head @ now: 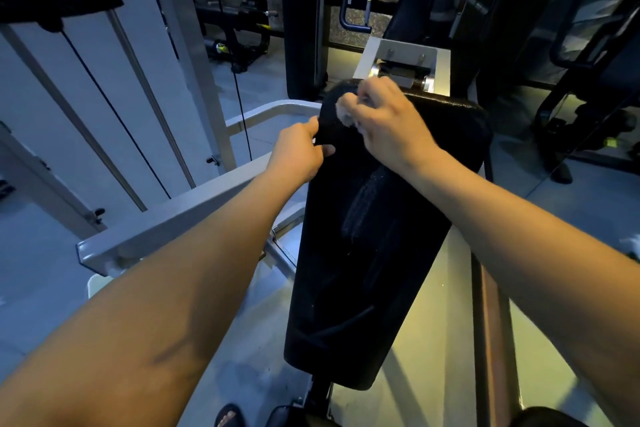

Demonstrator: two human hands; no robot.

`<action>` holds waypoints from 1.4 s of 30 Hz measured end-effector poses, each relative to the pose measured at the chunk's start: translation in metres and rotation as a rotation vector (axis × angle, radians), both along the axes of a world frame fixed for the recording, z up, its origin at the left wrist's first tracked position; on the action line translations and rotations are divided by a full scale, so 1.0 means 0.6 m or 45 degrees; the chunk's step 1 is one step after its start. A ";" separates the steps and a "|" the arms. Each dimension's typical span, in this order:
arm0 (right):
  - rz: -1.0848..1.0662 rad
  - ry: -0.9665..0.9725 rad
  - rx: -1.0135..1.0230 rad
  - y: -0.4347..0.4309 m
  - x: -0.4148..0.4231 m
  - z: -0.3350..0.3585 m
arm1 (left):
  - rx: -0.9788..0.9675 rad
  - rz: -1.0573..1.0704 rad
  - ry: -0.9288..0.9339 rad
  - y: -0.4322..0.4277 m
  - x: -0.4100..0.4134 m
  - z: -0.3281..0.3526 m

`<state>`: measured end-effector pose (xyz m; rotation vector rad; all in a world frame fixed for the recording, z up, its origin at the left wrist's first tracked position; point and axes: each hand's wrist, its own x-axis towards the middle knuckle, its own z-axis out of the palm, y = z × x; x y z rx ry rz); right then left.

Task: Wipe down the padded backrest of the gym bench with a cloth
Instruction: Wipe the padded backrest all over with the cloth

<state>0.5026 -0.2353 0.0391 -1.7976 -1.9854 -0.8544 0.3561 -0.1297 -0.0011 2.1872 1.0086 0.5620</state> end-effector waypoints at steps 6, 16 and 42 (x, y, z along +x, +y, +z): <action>0.034 -0.075 -0.041 0.049 -0.030 0.008 | -0.097 0.277 -0.203 0.009 -0.052 -0.006; 0.009 0.266 -0.226 -0.087 0.027 -0.015 | -0.277 -0.060 -0.362 -0.067 -0.031 0.009; -0.622 -0.041 0.043 -0.044 0.081 -0.001 | 0.711 0.027 -0.419 -0.053 0.037 0.019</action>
